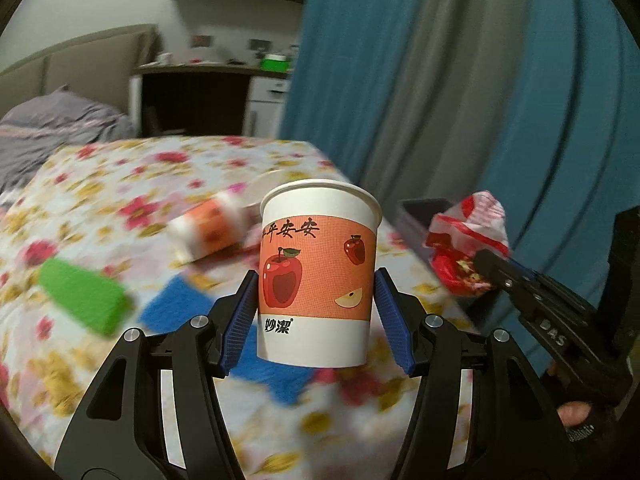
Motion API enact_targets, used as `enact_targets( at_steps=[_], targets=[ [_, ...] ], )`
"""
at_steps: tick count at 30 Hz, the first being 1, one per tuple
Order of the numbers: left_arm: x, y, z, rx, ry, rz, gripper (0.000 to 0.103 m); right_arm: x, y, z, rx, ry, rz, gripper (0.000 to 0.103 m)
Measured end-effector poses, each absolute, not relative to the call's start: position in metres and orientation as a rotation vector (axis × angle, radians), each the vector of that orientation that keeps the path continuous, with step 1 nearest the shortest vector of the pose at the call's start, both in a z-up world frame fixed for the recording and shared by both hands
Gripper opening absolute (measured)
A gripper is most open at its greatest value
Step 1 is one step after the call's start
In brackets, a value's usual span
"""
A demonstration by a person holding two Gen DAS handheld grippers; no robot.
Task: Collect trash
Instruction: 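Carry the apple-print cup and red-and-white bag over the grey bin with both grippers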
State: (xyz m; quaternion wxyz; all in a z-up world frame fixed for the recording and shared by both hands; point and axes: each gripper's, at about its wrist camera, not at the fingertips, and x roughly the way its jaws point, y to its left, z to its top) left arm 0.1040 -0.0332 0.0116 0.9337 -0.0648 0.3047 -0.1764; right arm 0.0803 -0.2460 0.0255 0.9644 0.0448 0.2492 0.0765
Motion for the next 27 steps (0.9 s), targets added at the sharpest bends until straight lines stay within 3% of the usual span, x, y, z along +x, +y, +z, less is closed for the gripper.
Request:
enact_targets(
  at_steps=[14,27],
  targets=[
    [0.186,-0.188,0.016,-0.099,0.662,-0.631,0.057,0.124,-0.354,0.011,0.119,0.543,-0.114,0.014],
    [0.224,-0.249,-0.007,-0.122,0.749,-0.691,0.057,0.141,-0.381,-0.005,0.168,0.579,-0.17,0.014]
  ],
)
